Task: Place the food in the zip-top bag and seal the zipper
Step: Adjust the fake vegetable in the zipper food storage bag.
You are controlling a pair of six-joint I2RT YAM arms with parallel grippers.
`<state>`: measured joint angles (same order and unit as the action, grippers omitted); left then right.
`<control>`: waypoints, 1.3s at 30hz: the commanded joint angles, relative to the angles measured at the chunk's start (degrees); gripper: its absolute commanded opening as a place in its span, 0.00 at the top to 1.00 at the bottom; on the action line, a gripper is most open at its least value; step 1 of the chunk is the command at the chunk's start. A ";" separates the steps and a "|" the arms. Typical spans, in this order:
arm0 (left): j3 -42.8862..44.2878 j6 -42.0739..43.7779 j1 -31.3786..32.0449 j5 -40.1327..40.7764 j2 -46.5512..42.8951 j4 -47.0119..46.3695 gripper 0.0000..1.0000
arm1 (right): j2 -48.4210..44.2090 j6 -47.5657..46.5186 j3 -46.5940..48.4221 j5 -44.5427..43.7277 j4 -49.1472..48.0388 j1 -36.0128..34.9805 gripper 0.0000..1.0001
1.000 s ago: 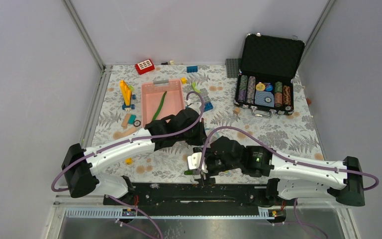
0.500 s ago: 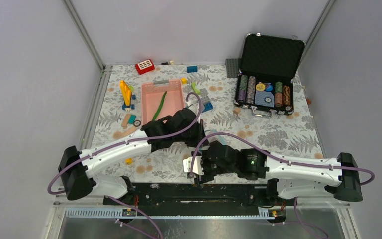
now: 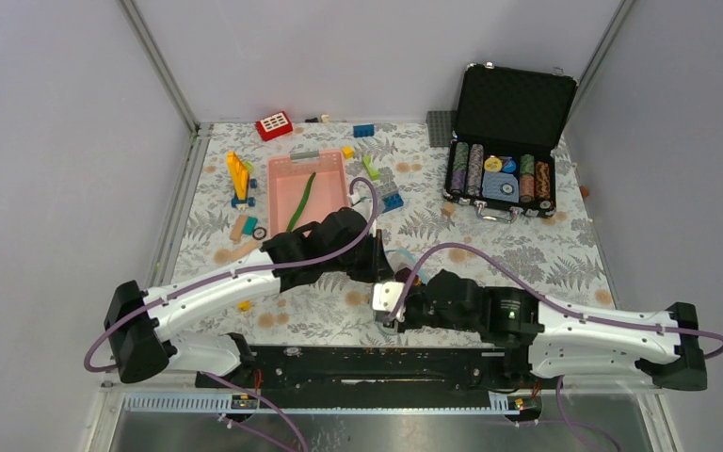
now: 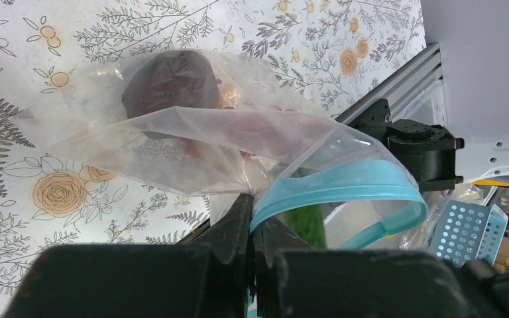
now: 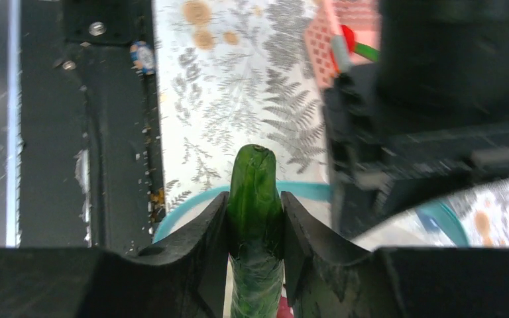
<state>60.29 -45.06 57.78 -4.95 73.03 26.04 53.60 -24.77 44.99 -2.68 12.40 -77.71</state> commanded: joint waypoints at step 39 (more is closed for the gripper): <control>14.09 8.24 -0.20 9.56 4.50 5.41 1.00 | 1.90 19.64 8.86 -16.66 17.75 9.11 0.26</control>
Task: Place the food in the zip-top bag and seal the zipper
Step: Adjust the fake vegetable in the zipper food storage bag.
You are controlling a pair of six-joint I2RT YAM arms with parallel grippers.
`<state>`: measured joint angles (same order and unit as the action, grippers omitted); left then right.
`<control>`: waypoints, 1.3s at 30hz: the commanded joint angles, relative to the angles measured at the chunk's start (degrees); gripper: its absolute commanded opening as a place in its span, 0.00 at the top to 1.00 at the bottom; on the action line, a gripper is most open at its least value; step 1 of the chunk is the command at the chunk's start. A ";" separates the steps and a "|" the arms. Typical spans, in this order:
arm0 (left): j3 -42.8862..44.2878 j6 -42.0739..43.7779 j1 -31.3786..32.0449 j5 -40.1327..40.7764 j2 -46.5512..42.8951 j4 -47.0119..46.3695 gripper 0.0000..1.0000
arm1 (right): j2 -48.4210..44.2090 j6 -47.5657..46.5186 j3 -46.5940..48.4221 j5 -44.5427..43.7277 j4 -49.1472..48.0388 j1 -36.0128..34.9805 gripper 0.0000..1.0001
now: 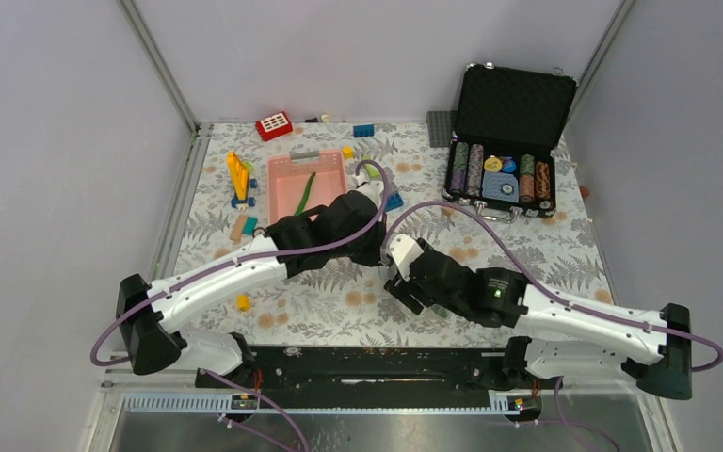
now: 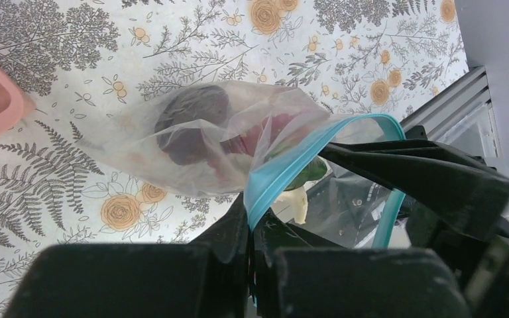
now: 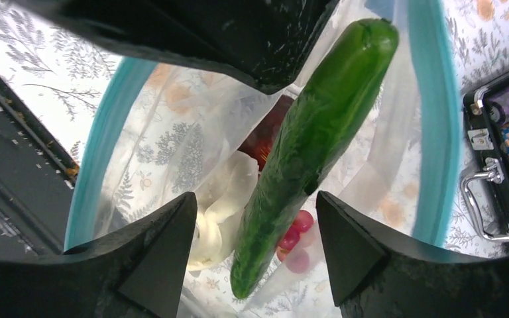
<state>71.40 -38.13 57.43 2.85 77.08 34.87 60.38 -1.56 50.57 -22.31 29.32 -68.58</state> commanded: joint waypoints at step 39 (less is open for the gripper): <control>6.22 4.61 0.05 3.20 3.03 -2.80 0.84 | -8.04 7.24 3.20 -5.86 -1.09 8.63 1.00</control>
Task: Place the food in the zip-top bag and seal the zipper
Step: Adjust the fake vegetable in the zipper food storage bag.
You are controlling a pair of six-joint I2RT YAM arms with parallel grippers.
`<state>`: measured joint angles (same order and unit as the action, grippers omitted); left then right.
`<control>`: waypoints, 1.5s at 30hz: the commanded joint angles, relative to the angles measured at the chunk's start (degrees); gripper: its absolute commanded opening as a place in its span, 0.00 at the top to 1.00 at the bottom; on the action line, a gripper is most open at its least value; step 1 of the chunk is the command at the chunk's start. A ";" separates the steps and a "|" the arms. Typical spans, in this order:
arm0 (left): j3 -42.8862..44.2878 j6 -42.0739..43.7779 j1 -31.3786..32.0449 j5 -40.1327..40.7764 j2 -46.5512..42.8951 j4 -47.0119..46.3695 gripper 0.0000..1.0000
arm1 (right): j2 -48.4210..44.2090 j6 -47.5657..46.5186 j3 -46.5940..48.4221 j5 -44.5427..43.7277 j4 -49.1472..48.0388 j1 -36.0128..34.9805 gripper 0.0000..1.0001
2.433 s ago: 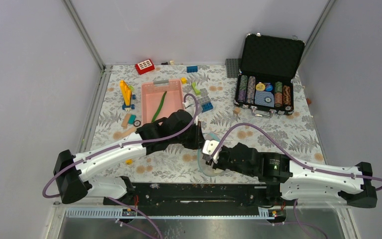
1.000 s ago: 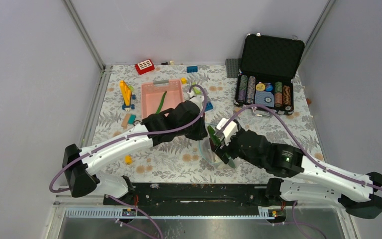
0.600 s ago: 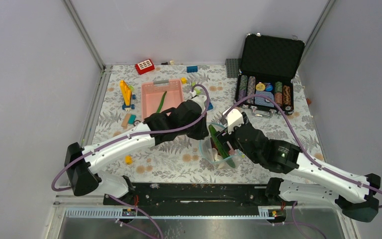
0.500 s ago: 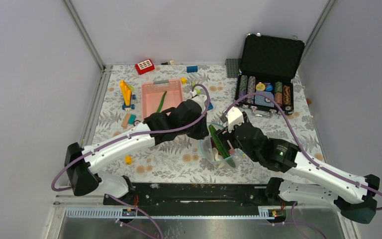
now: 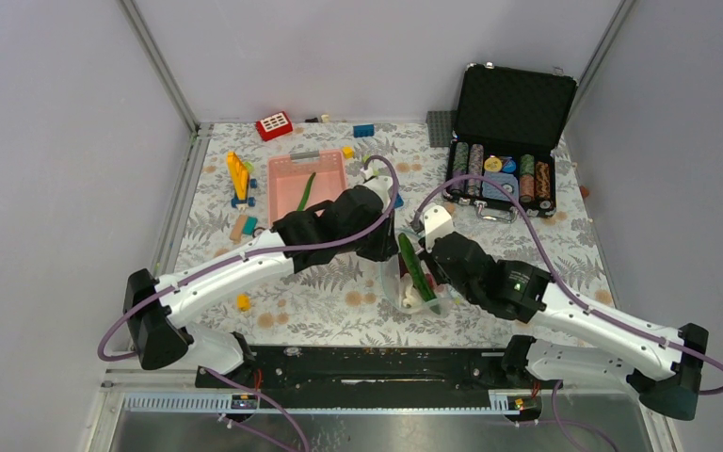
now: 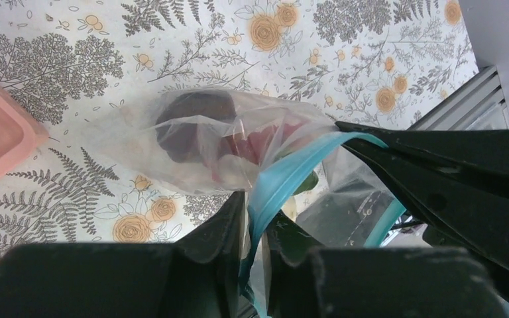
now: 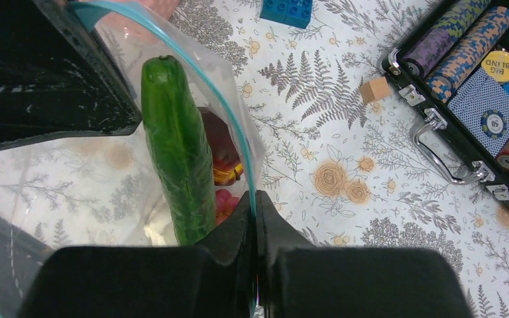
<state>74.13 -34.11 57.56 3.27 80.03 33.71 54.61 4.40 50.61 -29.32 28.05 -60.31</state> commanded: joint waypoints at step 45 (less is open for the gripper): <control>-16.86 1.30 -0.10 -8.37 -14.47 -21.55 0.01 | 2.06 21.36 10.08 7.87 10.02 5.91 1.00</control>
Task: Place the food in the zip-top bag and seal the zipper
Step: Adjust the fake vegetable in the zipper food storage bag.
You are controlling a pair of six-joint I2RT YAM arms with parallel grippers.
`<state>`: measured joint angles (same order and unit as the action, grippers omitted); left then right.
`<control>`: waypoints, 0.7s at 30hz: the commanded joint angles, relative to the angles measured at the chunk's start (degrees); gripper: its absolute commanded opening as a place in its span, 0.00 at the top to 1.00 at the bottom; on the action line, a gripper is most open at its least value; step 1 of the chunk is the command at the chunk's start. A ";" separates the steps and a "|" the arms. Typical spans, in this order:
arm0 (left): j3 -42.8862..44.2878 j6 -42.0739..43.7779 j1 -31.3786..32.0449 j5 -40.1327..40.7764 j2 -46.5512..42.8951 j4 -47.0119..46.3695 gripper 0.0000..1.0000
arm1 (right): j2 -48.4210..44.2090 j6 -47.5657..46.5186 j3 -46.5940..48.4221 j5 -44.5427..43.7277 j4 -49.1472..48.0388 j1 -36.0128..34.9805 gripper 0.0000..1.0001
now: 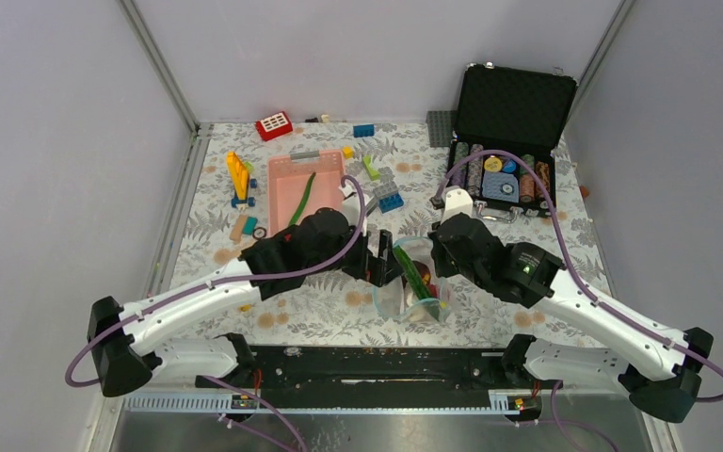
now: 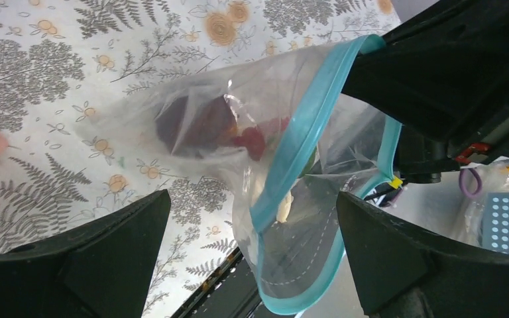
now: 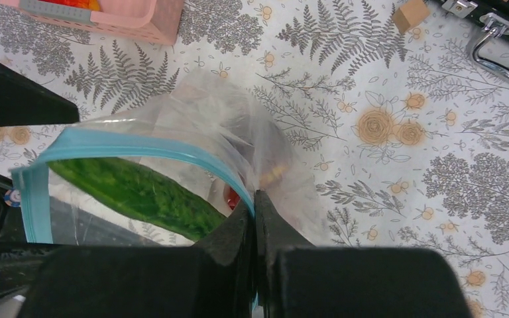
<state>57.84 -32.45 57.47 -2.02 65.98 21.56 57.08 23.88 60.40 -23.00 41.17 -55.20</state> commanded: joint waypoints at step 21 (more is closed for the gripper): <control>9.52 -0.88 -0.08 12.75 20.33 -1.78 0.50 | -6.59 2.90 -4.06 10.01 -8.51 2.38 1.00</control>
<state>63.09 -33.52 57.52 8.05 83.68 20.08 53.25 25.87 57.01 -16.99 37.41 -53.65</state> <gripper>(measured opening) 0.524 0.020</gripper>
